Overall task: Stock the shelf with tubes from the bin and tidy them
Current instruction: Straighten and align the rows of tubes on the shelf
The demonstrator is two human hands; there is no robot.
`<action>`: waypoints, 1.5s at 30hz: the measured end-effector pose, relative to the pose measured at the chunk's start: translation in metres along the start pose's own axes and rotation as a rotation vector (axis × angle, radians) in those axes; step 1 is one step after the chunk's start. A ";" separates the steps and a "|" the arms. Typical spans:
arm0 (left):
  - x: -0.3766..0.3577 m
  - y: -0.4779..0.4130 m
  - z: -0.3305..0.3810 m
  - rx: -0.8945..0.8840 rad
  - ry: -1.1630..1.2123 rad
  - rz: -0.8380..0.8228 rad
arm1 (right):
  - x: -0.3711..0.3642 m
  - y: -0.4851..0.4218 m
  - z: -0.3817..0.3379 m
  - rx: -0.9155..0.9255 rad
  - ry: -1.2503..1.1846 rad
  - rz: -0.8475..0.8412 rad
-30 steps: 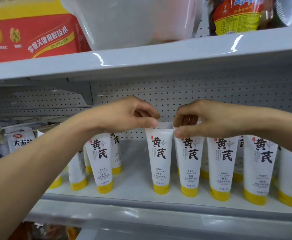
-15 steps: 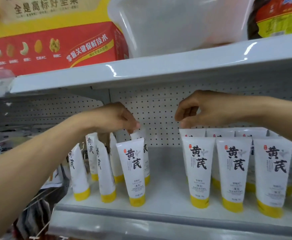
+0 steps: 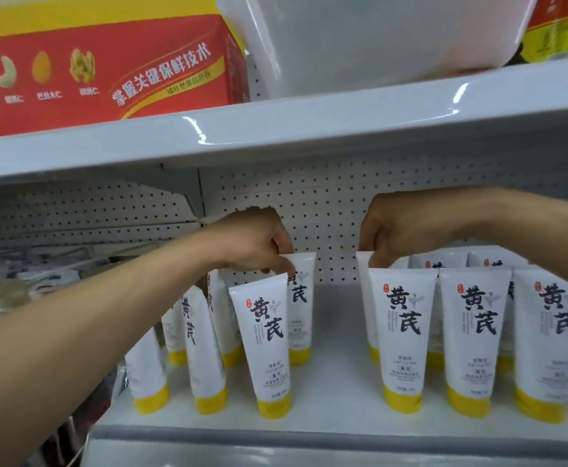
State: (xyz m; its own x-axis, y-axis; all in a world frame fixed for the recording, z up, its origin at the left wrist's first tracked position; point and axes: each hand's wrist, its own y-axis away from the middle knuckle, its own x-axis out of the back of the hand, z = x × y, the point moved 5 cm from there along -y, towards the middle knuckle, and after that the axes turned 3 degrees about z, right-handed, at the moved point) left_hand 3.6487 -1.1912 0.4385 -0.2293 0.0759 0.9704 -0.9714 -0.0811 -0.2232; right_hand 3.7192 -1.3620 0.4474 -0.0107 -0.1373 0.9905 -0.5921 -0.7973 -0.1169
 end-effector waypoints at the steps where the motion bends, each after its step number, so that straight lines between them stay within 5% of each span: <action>1: 0.000 -0.003 0.004 -0.009 0.026 0.010 | 0.000 0.001 0.002 -0.008 0.001 -0.007; 45: -0.019 -0.019 0.037 -0.129 0.229 -0.123 | -0.011 -0.001 0.017 0.065 -0.160 0.021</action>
State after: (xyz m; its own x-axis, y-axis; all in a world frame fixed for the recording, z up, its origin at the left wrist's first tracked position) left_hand 3.6740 -1.2276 0.4273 -0.1030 0.3006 0.9482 -0.9892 0.0687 -0.1293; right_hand 3.7340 -1.3695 0.4356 0.1086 -0.2419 0.9642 -0.5393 -0.8291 -0.1473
